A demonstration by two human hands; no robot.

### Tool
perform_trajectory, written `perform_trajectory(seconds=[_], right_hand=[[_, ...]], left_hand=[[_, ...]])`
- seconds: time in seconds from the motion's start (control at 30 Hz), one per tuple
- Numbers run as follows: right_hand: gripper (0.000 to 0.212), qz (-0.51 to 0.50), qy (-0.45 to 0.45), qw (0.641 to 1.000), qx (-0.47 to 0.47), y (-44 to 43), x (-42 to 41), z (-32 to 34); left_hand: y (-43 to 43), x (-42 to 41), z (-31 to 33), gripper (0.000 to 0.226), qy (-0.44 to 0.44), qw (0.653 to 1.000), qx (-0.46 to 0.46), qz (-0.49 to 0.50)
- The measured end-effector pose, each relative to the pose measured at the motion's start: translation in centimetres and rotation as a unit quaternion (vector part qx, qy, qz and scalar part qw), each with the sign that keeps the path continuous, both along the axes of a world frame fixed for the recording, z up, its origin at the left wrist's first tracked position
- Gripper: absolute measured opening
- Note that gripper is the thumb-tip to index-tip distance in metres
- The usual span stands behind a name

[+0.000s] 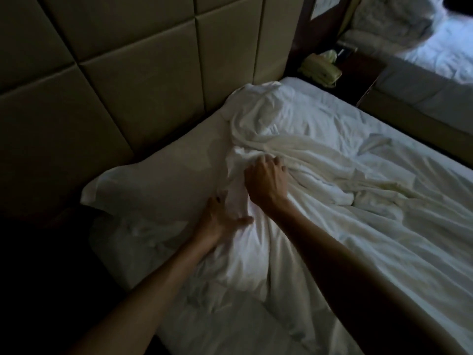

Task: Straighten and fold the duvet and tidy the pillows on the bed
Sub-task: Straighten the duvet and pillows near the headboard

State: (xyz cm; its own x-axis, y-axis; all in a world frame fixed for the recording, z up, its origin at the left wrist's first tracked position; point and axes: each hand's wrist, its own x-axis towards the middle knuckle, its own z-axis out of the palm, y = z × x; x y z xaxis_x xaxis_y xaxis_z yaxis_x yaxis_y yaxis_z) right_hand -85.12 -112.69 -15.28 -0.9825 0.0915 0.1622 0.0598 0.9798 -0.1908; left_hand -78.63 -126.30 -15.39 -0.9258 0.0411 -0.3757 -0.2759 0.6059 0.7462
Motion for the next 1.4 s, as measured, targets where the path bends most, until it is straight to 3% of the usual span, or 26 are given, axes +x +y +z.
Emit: perform_trajectory(seconds=[0.07,0.13,0.2,0.3,0.4,0.53,0.6,0.67,0.8,0.93,1.0,1.3,1.4], right_hand=[[0.050,-0.016,0.068,0.997,-0.042,0.3,-1.2,1.8],[0.071,-0.042,0.081,0.993,-0.077,0.5,-3.1,3.5],[0.089,-0.107,0.048,0.985,-0.128,0.9,-6.0,4.6],[0.111,-0.216,-0.074,0.947,-0.228,1.2,-10.8,5.6],[0.126,-0.225,-0.148,0.942,-0.203,-0.2,-14.2,4.7],[0.133,-0.222,-0.165,0.945,-0.172,-2.2,-16.5,1.4],[0.136,-0.241,-0.173,0.940,-0.167,-2.4,-17.5,-0.3],[0.136,-0.252,-0.187,0.935,-0.162,-2.6,-18.3,-1.2],[0.124,-0.251,-0.200,0.936,-0.142,-2.9,-19.1,-2.4],[0.069,-0.275,-0.115,0.952,-0.070,-2.5,-19.7,-5.1],[0.054,-0.252,-0.092,0.963,-0.029,-1.9,-19.7,-5.9],[0.039,-0.237,-0.081,0.968,0.022,-1.2,-19.1,-6.2],[0.038,-0.187,-0.080,0.978,0.043,-0.6,-18.7,-5.8]], left_hand=[[-0.1,0.0,-0.2,0.104,-0.043,0.998,0.035,0.014],[-0.2,-0.1,-0.8,0.096,-0.058,0.997,0.032,0.030],[-0.2,-0.5,-1.7,0.089,-0.064,0.997,0.011,0.048],[-0.3,-0.5,-2.4,0.085,-0.055,0.996,-0.002,0.076],[-0.6,-0.6,-3.1,0.085,-0.052,0.997,-0.008,0.064],[-0.7,-1.0,-3.8,0.095,-0.075,0.997,0.001,0.036],[-0.8,-1.2,-3.8,0.087,0.023,0.997,-0.070,0.034],[-0.5,-1.7,-3.9,0.100,0.042,0.994,-0.098,0.007],[0.5,-2.0,-4.1,0.117,0.020,0.996,-0.085,-0.019],[0.4,-2.3,-3.6,0.113,-0.037,0.999,-0.015,-0.026],[0.3,-2.4,-4.0,0.112,-0.022,0.999,-0.017,-0.025],[0.3,-2.3,-4.1,0.093,-0.043,0.998,-0.005,-0.042],[0.5,-2.4,-4.3,0.088,-0.036,0.999,0.010,-0.032]])
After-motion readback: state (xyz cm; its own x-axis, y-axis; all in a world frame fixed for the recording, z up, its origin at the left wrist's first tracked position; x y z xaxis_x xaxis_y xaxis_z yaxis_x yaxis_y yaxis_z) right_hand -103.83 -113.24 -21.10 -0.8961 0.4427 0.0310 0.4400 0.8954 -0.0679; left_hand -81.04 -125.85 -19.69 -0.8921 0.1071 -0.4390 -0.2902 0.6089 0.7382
